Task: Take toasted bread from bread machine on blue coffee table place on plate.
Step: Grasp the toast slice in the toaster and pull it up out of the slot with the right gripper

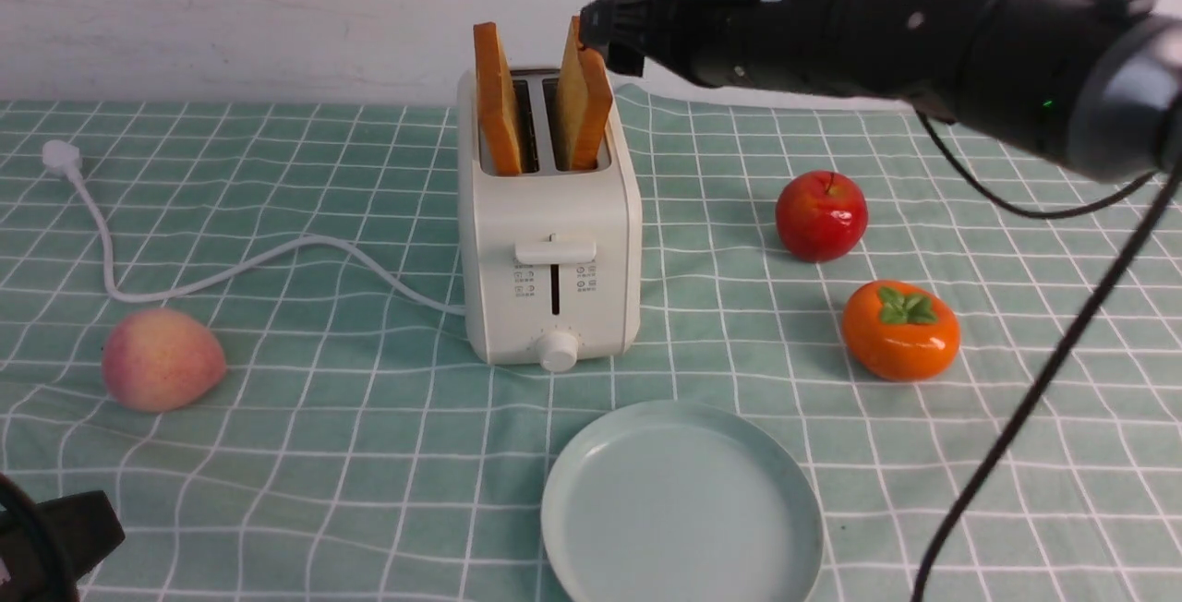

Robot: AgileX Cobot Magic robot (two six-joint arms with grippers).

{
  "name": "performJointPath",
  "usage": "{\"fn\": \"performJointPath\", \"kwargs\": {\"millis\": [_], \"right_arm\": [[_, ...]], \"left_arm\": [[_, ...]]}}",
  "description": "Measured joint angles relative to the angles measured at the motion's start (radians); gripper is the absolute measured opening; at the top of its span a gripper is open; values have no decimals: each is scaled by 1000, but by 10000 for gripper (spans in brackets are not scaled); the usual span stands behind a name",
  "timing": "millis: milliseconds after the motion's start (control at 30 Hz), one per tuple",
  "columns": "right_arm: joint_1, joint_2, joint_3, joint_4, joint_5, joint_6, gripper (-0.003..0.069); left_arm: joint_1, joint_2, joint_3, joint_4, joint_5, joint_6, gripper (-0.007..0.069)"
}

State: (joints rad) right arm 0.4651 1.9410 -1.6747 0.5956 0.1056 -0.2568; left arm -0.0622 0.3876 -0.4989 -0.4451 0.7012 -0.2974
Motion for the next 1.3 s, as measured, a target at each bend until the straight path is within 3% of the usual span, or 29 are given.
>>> {"fn": "performJointPath", "kwargs": {"millis": [100, 400, 500, 600, 933, 1067, 1233, 1300], "right_arm": [[0, 43, 0, 7, -43, 0, 565], [0, 85, -7, 21, -43, 0, 299], [0, 82, -7, 21, -41, 0, 261], [0, 71, -7, 19, -39, 0, 267], [22, 44, -61, 13, -5, -8, 497], [48, 70, -63, -7, 32, -48, 544], [50, 127, -63, -7, 45, -54, 538], [50, 131, -64, -5, 37, -57, 499]], "left_arm": [[0, 0, 0, 0, -1, 0, 238], [0, 0, 0, 0, -7, 0, 238], [0, 0, 0, 0, -7, 0, 238], [0, 0, 0, 0, -7, 0, 238], [0, 0, 0, 0, -14, 0, 238], [0, 0, 0, 0, -14, 0, 238], [0, 0, 0, 0, -14, 0, 238], [0, 0, 0, 0, -13, 0, 238]]}}
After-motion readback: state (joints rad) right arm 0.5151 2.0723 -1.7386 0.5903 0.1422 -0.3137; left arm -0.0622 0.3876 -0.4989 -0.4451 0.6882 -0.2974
